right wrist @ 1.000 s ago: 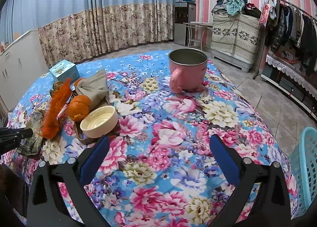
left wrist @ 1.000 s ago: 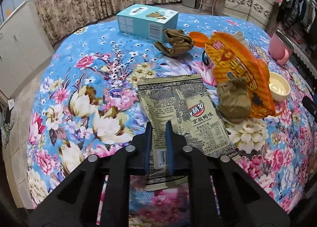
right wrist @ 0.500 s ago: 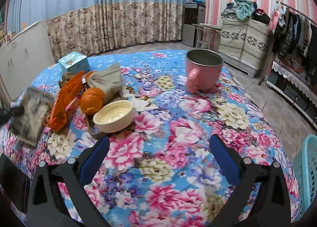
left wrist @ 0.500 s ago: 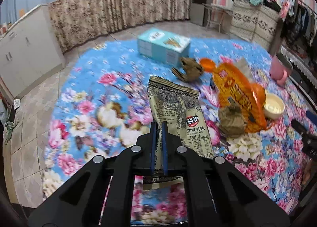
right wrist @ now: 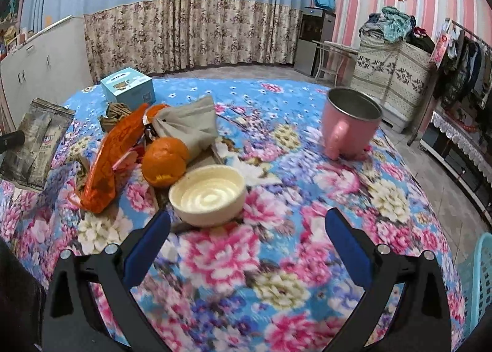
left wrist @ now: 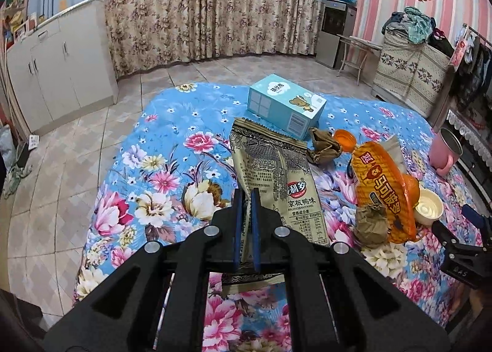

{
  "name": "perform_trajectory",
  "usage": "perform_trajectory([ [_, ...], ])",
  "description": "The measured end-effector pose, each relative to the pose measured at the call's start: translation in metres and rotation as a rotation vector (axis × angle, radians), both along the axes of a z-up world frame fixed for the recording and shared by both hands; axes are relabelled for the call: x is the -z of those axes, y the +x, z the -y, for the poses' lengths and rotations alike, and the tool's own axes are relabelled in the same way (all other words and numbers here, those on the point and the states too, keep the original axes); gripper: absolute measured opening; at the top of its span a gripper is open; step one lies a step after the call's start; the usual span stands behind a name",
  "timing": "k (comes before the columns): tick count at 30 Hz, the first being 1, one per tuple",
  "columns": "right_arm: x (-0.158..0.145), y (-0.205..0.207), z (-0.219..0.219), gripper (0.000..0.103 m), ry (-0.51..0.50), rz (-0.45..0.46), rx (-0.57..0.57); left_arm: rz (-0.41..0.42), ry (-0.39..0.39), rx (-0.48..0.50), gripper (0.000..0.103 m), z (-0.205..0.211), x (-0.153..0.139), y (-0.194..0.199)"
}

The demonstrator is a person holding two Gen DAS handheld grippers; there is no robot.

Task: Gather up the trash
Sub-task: 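Grasp the cream plastic lid with the right gripper while the left gripper holds the packet, then carry the packet and cream lid to the light blue basket with both grippers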

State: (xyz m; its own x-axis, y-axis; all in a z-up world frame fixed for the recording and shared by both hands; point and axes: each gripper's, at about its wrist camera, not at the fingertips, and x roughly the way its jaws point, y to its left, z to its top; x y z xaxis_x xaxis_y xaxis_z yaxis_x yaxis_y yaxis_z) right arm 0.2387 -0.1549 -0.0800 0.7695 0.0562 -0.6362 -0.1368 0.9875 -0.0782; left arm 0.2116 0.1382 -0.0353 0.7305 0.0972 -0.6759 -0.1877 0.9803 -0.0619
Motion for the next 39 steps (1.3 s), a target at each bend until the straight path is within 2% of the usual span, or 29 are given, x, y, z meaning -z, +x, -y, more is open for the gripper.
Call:
perform_trajectory([
  [2,0.004,0.007,-0.009,0.097,-0.018,-0.023,-0.014,0.000,0.003,0.006,0.004,0.002,0.000,0.000],
  [4,0.008,0.013,-0.015,0.084,-0.034,-0.043,-0.022,0.009,0.011,0.014,0.004,0.006,-0.001,-0.002],
  [7,0.009,0.019,-0.018,0.076,-0.016,-0.064,-0.039,0.009,0.013,0.024,0.004,0.010,0.000,-0.001],
  [9,0.009,0.022,-0.016,0.057,0.020,-0.079,-0.050,0.002,0.014,0.026,0.004,0.011,0.001,0.000],
  [10,0.009,0.023,-0.014,0.056,0.035,-0.084,-0.054,-0.001,0.018,0.025,0.004,0.012,0.003,0.001],
  [13,0.008,0.021,-0.008,0.056,0.082,-0.082,-0.065,-0.006,0.032,0.026,0.004,0.014,0.004,0.002],
  [19,0.001,0.011,-0.001,0.056,0.091,-0.048,-0.072,-0.003,0.042,0.022,0.004,0.015,0.005,0.001],
  [25,0.006,0.006,0.015,0.056,0.123,-0.098,-0.072,-0.002,0.048,0.022,0.004,0.018,0.006,-0.001],
  [26,0.008,0.007,0.017,0.057,0.128,-0.105,-0.071,-0.001,0.049,0.022,0.004,0.018,0.007,-0.001],
  [28,0.012,0.008,0.022,0.074,0.139,-0.117,-0.050,-0.002,0.051,0.022,0.004,0.018,0.007,-0.001],
  [34,0.016,0.017,0.030,0.075,0.168,-0.133,-0.013,-0.013,0.040,0.016,0.004,0.015,0.010,-0.001],
  [39,0.011,0.016,0.024,0.074,0.152,-0.099,-0.043,-0.017,0.042,0.021,0.004,0.016,0.011,0.001],
])
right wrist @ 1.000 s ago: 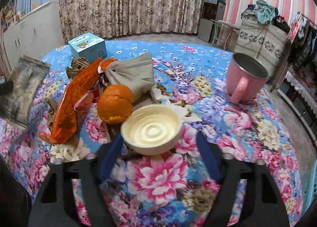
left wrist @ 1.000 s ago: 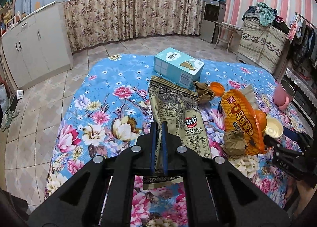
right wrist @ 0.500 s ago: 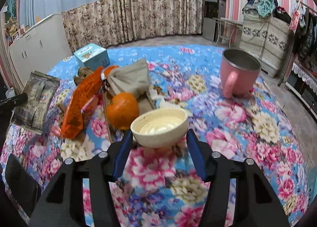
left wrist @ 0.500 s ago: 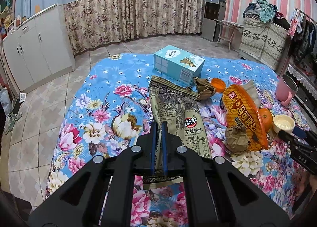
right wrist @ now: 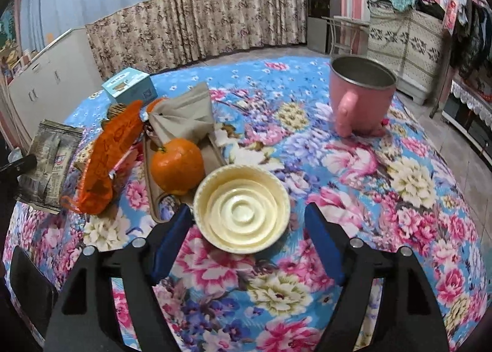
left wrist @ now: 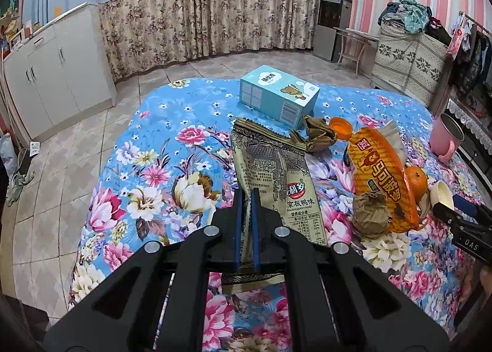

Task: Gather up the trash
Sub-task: 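Carry the packet and cream lid to the light blue basket with both grippers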

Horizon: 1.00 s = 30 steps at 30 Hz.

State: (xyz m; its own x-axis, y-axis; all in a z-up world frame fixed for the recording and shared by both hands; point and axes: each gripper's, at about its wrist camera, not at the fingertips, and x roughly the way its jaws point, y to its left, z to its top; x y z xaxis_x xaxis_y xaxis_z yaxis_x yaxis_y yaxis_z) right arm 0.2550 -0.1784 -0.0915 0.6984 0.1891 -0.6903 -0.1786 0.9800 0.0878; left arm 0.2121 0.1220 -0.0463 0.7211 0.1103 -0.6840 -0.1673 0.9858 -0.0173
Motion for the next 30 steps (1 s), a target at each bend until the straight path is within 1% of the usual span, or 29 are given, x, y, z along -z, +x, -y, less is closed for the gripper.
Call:
perform_trajectory([
  [1,0.000,0.000,-0.002,0.068,0.007,-0.003,-0.019,-0.001,0.003,0.001,0.004,0.000,0.000,0.000],
  [3,0.002,0.001,-0.002,0.061,0.015,-0.013,-0.031,-0.003,0.010,0.003,0.004,0.002,0.001,0.001],
  [8,-0.002,-0.002,0.004,0.061,0.051,0.009,-0.020,-0.003,0.027,0.003,0.004,0.005,0.002,0.002],
  [11,-0.007,-0.009,0.009,0.061,0.053,0.024,-0.006,0.014,0.009,0.011,0.004,0.005,-0.001,-0.002],
  [13,-0.015,-0.019,0.013,0.061,0.041,0.037,-0.004,0.024,0.010,0.013,0.004,0.007,-0.005,-0.007],
  [16,-0.030,-0.034,0.025,0.061,0.002,0.062,0.008,0.060,0.032,0.033,0.004,0.019,-0.019,-0.017],
  [20,-0.052,-0.059,0.064,0.061,0.007,0.088,0.075,0.116,0.049,0.083,0.004,0.046,-0.045,-0.030],
  [21,-0.055,-0.063,0.074,0.061,0.006,0.094,0.089,0.138,0.068,0.108,0.004,0.060,-0.054,-0.035],
  [23,-0.062,-0.076,0.098,0.061,0.008,0.105,0.129,0.160,0.076,0.141,0.004,0.079,-0.063,-0.040],
  [26,-0.073,-0.098,0.146,0.061,0.027,0.128,0.225,0.183,0.031,0.193,0.004,0.111,-0.075,-0.042],
  [27,-0.075,-0.105,0.159,0.061,0.029,0.137,0.252,0.190,0.012,0.218,0.004,0.128,-0.079,-0.041],
  [29,-0.082,-0.122,0.189,0.061,0.017,0.161,0.311,0.200,0.007,0.253,0.004,0.151,-0.081,-0.039],
  [30,-0.085,-0.128,0.201,0.061,0.005,0.171,0.333,0.205,0.004,0.284,0.004,0.170,-0.081,-0.038],
])
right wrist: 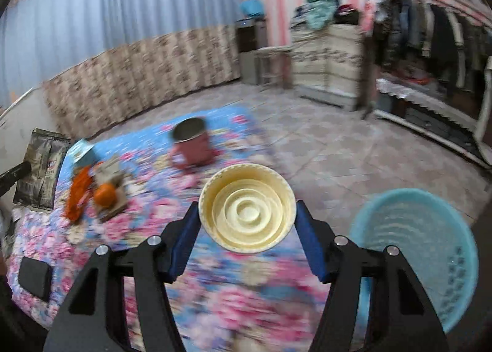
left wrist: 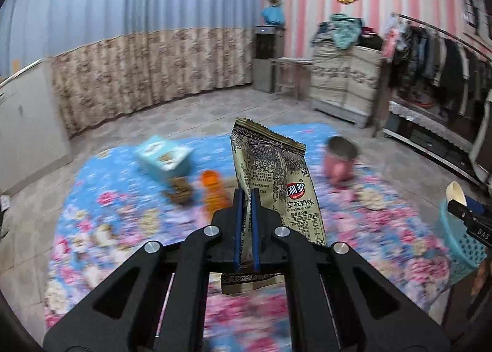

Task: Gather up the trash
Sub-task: 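Carry the packet and cream lid to the light blue basket with both grippers, then open the left gripper to drop the packet into the basket while the right holds the lid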

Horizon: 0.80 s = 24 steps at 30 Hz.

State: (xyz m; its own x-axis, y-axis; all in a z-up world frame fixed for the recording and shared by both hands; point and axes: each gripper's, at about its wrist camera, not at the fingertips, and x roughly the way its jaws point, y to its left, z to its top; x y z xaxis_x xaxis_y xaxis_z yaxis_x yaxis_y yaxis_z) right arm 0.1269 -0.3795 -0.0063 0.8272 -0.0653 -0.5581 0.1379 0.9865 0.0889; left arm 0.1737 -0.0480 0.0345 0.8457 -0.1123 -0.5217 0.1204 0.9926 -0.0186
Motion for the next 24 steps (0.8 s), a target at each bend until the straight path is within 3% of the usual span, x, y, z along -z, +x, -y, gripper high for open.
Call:
perform_trajectory([
  [10,-0.009,-0.075,0.126,0.061,-0.044,0.047,0.281,-0.040,-0.088,0.291,0.004,0.167,0.016,0.003],
  [17,-0.003,-0.101,0.172,0.061,-0.032,0.040,0.371,-0.106,-0.058,0.517,0.004,0.277,0.046,-0.003],
  [24,0.007,-0.112,0.201,0.061,-0.015,0.028,0.427,-0.125,-0.007,0.615,0.004,0.344,0.063,-0.012],
])
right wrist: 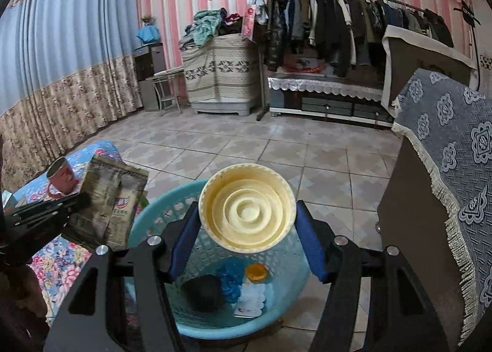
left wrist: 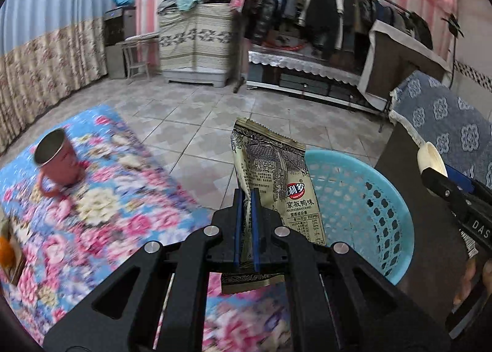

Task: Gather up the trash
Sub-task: 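Open the left gripper to drop the packet into the basket while the right holds the lid, then open the right gripper to drop the cream lid into the basket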

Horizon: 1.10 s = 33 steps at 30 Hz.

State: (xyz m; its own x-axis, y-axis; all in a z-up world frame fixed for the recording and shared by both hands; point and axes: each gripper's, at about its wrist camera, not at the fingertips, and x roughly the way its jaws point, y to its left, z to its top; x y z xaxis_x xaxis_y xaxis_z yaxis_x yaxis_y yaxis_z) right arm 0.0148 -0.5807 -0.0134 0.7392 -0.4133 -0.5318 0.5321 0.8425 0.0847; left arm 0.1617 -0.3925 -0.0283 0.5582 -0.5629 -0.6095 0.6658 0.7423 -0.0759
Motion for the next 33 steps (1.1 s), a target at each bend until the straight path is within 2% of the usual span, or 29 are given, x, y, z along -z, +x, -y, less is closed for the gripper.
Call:
perform_trajectory([
  [4,0.006,0.001,0.009,0.061,0.007,-0.012,0.013,0.007,0.019,0.033,0.005,0.026,0.009,-0.002],
  [7,0.009,0.000,0.015,0.061,0.018,-0.016,0.022,0.026,0.045,0.045,0.015,0.042,0.013,-0.004],
  [8,0.010,0.000,0.017,0.061,0.021,-0.017,0.024,0.022,0.044,0.053,0.027,0.044,0.014,-0.004],
  [9,0.012,0.000,0.018,0.061,0.023,-0.020,0.025,0.019,0.040,0.054,0.043,0.045,0.014,-0.005],
  [11,0.014,0.001,0.015,0.061,0.024,-0.026,0.027,0.034,0.027,0.037,0.063,0.044,0.009,-0.004],
  [12,0.016,0.002,0.016,0.061,0.027,-0.029,0.028,0.046,0.026,0.028,0.070,0.043,0.007,-0.004],
  [15,0.022,0.004,0.018,0.061,0.036,-0.036,0.029,0.080,0.027,-0.015,0.083,0.036,0.000,0.002],
  [20,0.033,0.012,0.013,0.061,0.044,-0.046,0.027,0.113,0.013,-0.107,0.094,0.017,-0.012,0.016],
  [27,0.047,0.040,0.005,0.061,0.037,-0.043,0.035,0.147,0.006,-0.178,0.098,-0.009,-0.024,0.027],
  [33,0.056,0.061,-0.004,0.063,0.028,-0.066,0.028,0.175,0.020,-0.197,0.098,-0.023,-0.029,0.023],
])
